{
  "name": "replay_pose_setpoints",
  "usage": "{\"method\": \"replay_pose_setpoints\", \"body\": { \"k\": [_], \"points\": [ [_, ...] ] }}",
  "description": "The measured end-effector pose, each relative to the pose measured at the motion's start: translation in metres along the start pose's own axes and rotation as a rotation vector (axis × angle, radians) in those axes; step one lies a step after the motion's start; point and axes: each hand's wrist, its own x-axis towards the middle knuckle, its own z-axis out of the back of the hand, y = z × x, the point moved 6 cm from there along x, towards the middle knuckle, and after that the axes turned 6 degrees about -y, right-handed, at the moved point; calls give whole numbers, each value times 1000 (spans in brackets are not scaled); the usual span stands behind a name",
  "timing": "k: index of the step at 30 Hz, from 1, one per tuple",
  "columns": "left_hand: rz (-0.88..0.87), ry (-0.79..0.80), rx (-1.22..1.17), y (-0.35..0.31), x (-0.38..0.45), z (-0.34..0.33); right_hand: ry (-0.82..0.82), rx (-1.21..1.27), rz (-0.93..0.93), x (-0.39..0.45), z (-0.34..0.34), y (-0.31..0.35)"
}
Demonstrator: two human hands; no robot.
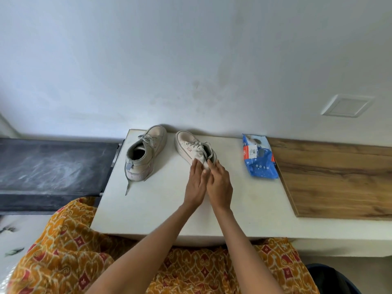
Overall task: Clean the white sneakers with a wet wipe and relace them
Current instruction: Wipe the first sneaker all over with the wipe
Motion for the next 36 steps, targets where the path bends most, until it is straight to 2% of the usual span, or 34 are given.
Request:
{"method": "replay_pose_setpoints", "body": {
  "k": [4,7,12,18,20,30,36],
  "points": [
    [-94,14,-55,-4,-21,-3,-13,-82,85,-2,-1,-3],
    [-117,41,2,-7,-15,-1,-59,-114,117,1,4,0],
    [98,108,129,-5,36,7,-60,-166,136,12,4,4],
    [-84,176,27,-8,-1,3,-78,-114,117,14,4,3],
    [-95,198,5,-8,-12,-2,-65,-125,106,15,1,0],
    [299,130,-41,-1,44,3,-88,-212,140,25,10,11],
    [322,99,-277,30,43,-13,-68,-189,138,23,11,11]
  ]
}}
